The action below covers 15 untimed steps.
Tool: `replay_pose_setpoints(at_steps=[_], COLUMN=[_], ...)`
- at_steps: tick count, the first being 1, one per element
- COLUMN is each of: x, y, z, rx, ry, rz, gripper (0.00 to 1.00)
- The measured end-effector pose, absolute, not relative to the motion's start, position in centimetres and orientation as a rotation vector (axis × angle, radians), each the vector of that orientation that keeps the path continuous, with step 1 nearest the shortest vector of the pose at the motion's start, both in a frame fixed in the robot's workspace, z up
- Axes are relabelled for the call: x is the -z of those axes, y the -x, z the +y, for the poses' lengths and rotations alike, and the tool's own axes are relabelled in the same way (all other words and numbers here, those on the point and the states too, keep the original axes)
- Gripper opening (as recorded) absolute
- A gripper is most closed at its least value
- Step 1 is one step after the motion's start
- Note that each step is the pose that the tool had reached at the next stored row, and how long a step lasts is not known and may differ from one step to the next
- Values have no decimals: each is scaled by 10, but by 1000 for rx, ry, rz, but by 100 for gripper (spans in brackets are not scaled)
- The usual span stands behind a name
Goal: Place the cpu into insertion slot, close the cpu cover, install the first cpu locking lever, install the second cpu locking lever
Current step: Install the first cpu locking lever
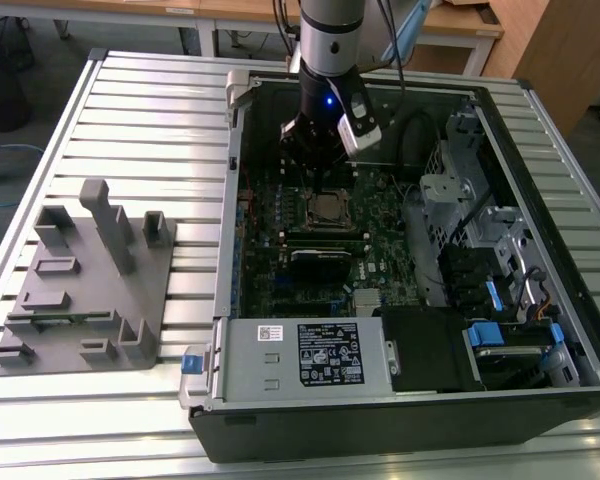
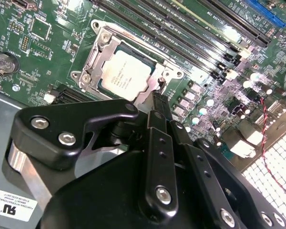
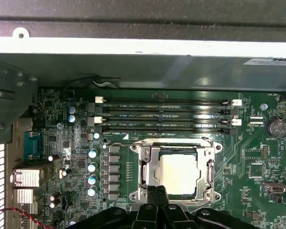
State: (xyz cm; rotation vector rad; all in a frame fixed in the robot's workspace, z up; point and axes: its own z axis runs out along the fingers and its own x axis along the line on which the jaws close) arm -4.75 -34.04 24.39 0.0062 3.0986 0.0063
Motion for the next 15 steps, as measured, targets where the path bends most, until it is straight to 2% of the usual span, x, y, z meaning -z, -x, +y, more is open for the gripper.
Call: replay_pose_setpoints(at_steps=[15], x=[-244], y=[51], z=[-340], rx=[-6], ry=[-6], rz=[3099], gripper=[11])
